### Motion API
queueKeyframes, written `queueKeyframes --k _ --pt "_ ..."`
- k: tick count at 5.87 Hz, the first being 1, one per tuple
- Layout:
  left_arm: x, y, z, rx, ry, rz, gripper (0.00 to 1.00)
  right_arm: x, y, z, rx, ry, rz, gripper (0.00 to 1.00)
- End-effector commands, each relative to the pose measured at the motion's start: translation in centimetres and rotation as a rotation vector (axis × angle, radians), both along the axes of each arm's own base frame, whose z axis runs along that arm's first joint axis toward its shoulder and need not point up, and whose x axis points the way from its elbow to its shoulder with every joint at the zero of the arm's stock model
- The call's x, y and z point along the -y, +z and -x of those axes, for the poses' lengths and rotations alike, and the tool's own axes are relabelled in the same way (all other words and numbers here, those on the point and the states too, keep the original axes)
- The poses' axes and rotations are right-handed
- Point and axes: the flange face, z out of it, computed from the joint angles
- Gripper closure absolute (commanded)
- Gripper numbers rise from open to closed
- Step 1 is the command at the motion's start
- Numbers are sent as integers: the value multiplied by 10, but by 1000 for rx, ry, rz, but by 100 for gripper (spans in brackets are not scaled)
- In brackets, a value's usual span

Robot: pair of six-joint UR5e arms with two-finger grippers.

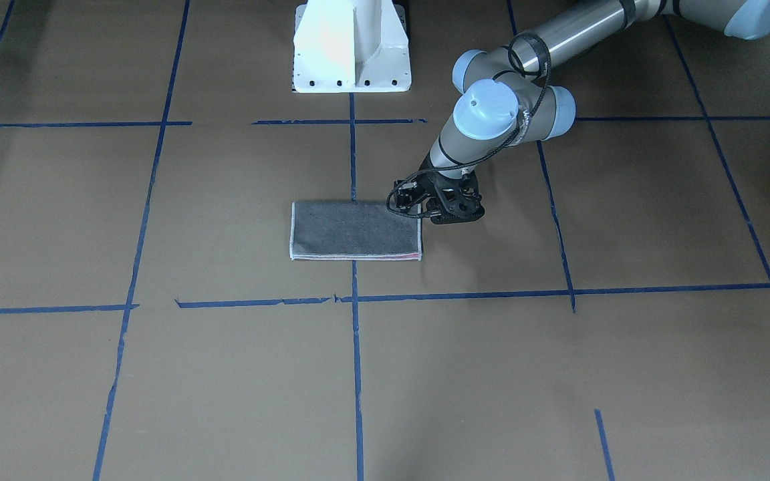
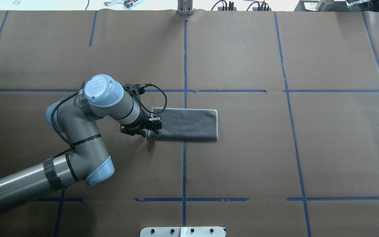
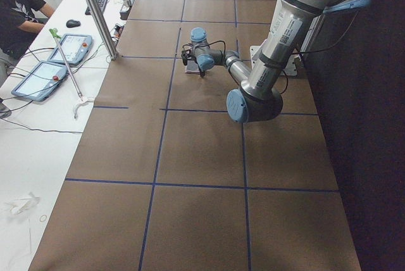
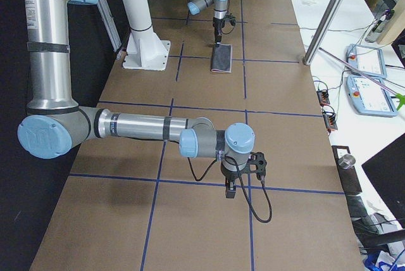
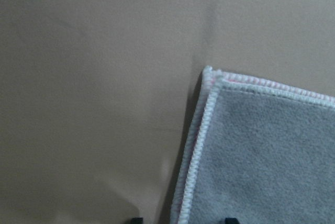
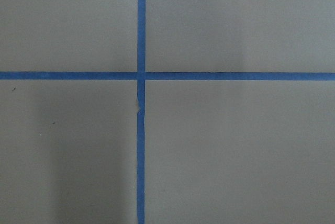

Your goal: Fold towel twice with both arms

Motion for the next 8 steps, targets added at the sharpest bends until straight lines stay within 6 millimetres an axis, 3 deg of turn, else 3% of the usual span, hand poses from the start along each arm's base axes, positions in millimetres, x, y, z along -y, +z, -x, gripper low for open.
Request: queueKeyframes --k 1,2,3,4,6,8 --pt "0 -4 0 -6 0 -3 65 1 -3 0 0 0 5 0" --pt "0 -4 0 -5 1 -2 75 1 -9 -1 0 2 12 0" --pt "0 -3 0 -3 0 -2 91 1 -11 -1 0 2 12 0" --pt "0 -3 0 -2 1 0 99 1 -11 -1 0 1 11 0" --pt "2 -30 4 -43 44 1 100 1 -11 -1 0 2 12 0" --pt "8 -77 -1 -46 76 -96 100 1 -11 -1 0 2 12 0"
